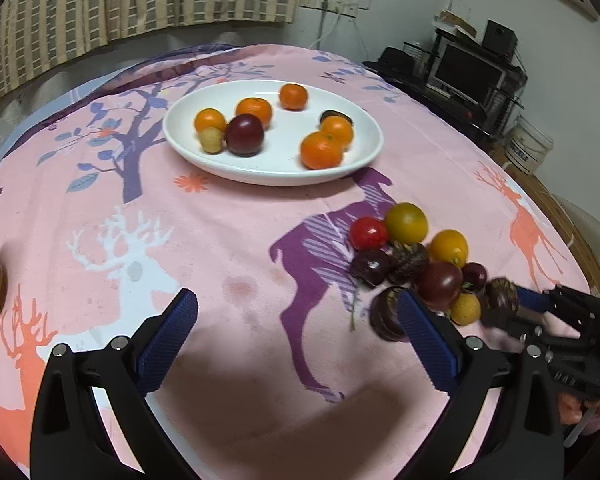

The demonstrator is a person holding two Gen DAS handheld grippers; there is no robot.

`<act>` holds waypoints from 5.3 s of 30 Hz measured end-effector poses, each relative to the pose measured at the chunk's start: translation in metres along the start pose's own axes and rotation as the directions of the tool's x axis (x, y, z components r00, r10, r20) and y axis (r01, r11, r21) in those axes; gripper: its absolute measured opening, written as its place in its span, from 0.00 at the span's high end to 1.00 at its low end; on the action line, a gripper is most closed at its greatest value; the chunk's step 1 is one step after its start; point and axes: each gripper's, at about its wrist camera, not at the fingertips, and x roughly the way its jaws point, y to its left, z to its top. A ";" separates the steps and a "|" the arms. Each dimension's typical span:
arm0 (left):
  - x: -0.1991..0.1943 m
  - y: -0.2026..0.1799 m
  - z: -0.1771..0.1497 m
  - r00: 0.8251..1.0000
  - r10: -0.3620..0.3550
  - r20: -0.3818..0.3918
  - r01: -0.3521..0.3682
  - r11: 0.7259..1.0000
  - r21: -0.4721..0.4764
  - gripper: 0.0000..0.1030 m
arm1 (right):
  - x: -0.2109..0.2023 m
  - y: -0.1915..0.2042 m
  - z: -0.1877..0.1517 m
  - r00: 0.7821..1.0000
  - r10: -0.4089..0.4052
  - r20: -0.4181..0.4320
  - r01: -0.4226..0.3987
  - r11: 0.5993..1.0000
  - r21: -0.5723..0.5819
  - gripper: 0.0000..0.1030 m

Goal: Organize fruits
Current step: 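Grasp a mangosteen with the right tool while the left tool grasps another mangosteen, then lower both mangosteens onto the white plate and open both tools, then grasp a yellow citrus with the right tool while the left tool grasps a dark red plum, then carry the citrus and plum over the white plate and open both tools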

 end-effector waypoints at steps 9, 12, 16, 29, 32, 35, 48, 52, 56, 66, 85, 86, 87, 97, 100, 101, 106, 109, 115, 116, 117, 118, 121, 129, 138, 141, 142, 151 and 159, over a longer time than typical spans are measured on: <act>0.012 -0.049 -0.017 0.992 -0.103 -0.066 0.115 0.969 0.219 0.39 | -0.004 -0.019 0.000 0.997 0.059 0.044 -0.064 0.992 0.112 0.58; 0.022 -0.052 -0.018 0.990 -0.103 -0.100 0.123 0.967 0.221 0.49 | -0.005 -0.019 -0.001 0.996 0.070 0.047 -0.075 0.991 0.114 0.58; 0.029 -0.050 -0.017 0.988 -0.104 -0.117 0.127 0.971 0.201 0.50 | -0.004 -0.023 -0.001 0.995 0.088 0.051 -0.094 0.987 0.129 0.58; 0.034 -0.061 -0.016 0.992 -0.074 -0.105 0.097 0.968 0.231 0.64 | -0.004 -0.025 -0.002 0.991 0.117 0.060 -0.124 0.983 0.137 0.58; 0.031 -0.060 -0.016 0.991 -0.081 -0.107 0.103 0.969 0.226 0.64 | -0.006 -0.024 -0.003 0.991 0.121 0.065 -0.128 0.983 0.131 0.58; 0.021 -0.055 -0.016 0.991 -0.096 -0.096 0.115 0.968 0.222 0.64 | -0.010 -0.022 -0.003 0.989 0.125 0.081 -0.134 0.984 0.115 0.58; -0.011 0.016 0.052 0.996 -0.056 0.074 0.049 0.995 0.092 0.64 | 0.002 0.024 0.103 0.969 0.175 0.173 -0.170 0.984 -0.045 0.58; 0.018 0.027 0.099 0.993 0.015 0.118 -0.021 0.999 0.049 0.64 | 0.042 0.034 0.156 0.972 0.142 0.186 -0.135 0.990 -0.050 0.58; 0.054 0.038 0.132 0.993 0.050 0.105 -0.053 0.998 0.021 0.65 | 0.093 0.036 0.194 0.986 0.108 0.128 -0.101 0.993 -0.060 0.58; 0.065 0.053 0.146 0.981 0.137 0.137 -0.131 0.990 -0.049 0.10 | 0.114 0.033 0.206 0.990 0.085 0.115 -0.075 0.993 -0.086 0.48; 0.014 0.030 0.026 0.993 0.110 0.032 -0.105 0.986 -0.130 0.05 | 0.072 0.022 0.107 0.982 0.183 -0.039 -0.185 0.982 -0.033 0.44; 0.014 0.029 0.023 0.993 0.111 0.031 -0.107 0.986 -0.126 0.05 | 0.074 0.022 0.104 0.982 0.181 -0.050 -0.183 0.982 -0.034 0.44; 0.013 0.028 0.021 0.993 0.110 0.031 -0.106 0.987 -0.122 0.05 | 0.074 0.022 0.102 0.982 0.178 -0.057 -0.180 0.983 -0.036 0.45; 0.006 0.021 0.018 0.995 0.090 0.046 -0.085 0.990 -0.109 0.05 | 0.085 0.024 0.092 0.982 0.157 -0.101 -0.161 0.986 -0.040 0.53; 0.003 0.019 0.018 0.994 0.092 0.052 -0.086 0.991 -0.098 0.05 | 0.086 0.025 0.091 0.983 0.156 -0.099 -0.161 0.986 -0.042 0.55; 0.003 0.018 0.018 0.994 0.093 0.054 -0.087 0.992 -0.096 0.05 | 0.085 0.026 0.091 0.983 0.157 -0.098 -0.162 0.986 -0.044 0.56; 0.003 0.016 0.018 0.995 0.087 0.049 -0.082 0.992 -0.093 0.05 | 0.086 0.031 0.091 0.984 0.155 -0.090 -0.161 0.984 -0.070 0.62; 0.003 0.015 0.017 0.996 0.079 0.047 -0.075 0.993 -0.088 0.05 | 0.083 0.023 0.094 0.980 0.182 -0.081 -0.184 0.983 -0.023 0.62; 0.005 -0.011 0.010 0.993 -0.119 -0.007 0.119 0.992 -0.038 0.05 | 0.063 -0.003 0.104 0.984 0.175 0.036 -0.177 0.981 0.082 0.62; 0.006 -0.018 0.008 0.987 -0.161 -0.022 0.161 0.987 -0.025 0.05 | 0.063 -0.005 0.105 0.985 0.169 0.040 -0.172 0.981 0.091 0.62; 0.007 -0.029 0.005 0.979 -0.200 -0.040 0.200 0.980 -0.006 0.07 | 0.063 -0.007 0.105 0.986 0.164 0.042 -0.167 0.981 0.101 0.62; 0.008 -0.037 0.002 0.974 -0.220 -0.053 0.221 0.975 0.012 0.10 | 0.063 -0.008 0.106 0.986 0.162 0.042 -0.165 0.980 0.109 0.62; 0.013 -0.056 -0.003 0.964 -0.250 -0.090 0.256 0.965 0.053 0.32 | 0.062 -0.009 0.106 0.986 0.163 0.046 -0.167 0.980 0.113 0.62; 0.031 -0.063 0.002 0.952 -0.279 -0.127 0.277 0.960 -0.031 0.39 | 0.054 0.000 0.104 0.986 0.153 0.062 -0.157 0.985 0.068 0.62; 0.046 -0.070 0.003 0.948 -0.279 -0.151 0.273 0.960 -0.063 0.50 | 0.046 0.001 0.104 0.982 0.174 0.078 -0.179 0.982 0.064 0.62; 0.046 -0.071 0.002 0.951 -0.275 -0.140 0.268 0.961 -0.065 0.54 | 0.044 0.000 0.104 0.981 0.173 0.083 -0.178 0.982 0.065 0.62; 0.045 -0.070 0.002 0.952 -0.272 -0.137 0.266 0.962 -0.063 0.56 | 0.044 0.000 0.104 0.982 0.172 0.084 -0.177 0.982 0.065 0.62; 0.033 -0.068 0.004 0.955 -0.273 -0.119 0.274 0.962 -0.010 0.64 | 0.044 0.002 0.101 0.986 0.138 0.091 -0.143 0.988 0.051 0.62; -0.006 -0.039 0.020 0.972 -0.235 -0.012 0.235 0.968 0.086 0.64 | 0.035 -0.002 0.105 0.980 0.128 0.155 -0.137 0.989 0.048 0.62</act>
